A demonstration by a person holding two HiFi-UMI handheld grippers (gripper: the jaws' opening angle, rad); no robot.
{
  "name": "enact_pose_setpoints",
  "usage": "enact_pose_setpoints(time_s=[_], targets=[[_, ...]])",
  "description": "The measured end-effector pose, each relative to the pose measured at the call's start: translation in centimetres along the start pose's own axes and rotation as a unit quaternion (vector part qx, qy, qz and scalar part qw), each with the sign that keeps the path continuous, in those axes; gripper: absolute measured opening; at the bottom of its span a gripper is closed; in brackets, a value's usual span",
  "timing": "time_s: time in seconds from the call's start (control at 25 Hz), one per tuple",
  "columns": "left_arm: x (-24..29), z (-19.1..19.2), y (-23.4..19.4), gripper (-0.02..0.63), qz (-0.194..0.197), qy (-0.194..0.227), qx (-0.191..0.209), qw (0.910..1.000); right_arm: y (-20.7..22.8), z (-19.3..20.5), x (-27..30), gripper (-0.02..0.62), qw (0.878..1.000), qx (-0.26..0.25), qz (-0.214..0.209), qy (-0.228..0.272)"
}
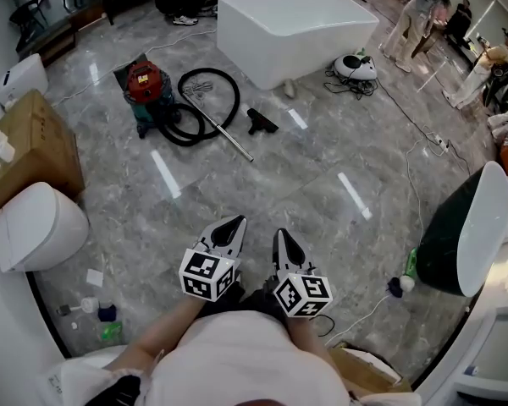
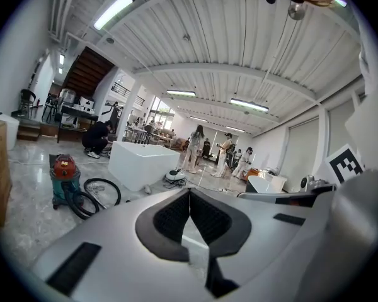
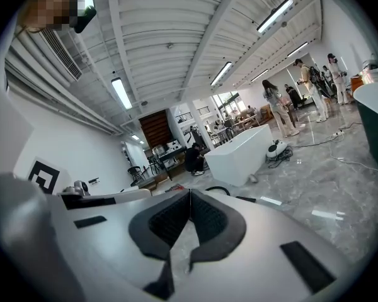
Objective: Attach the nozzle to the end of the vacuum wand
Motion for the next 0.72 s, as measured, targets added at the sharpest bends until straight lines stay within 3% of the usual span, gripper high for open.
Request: enact_pose_setpoints(time_s=[0.72], targets=[[2.2,-0.4,-2.5,0.009,-0.003,-0.01,-0.032,0.9994,1.7,-2.0,2.9,0.015,1.0,0.006,0.029,-0.006]])
Point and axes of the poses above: the fingertips, and each gripper's own axes: x forward along the fingers, y to its right, z out of its underside, the point moved 6 cm from there along -x, backward along the fingers, and after that the axes turned 12 degrees about x, right-handed, at the moved point
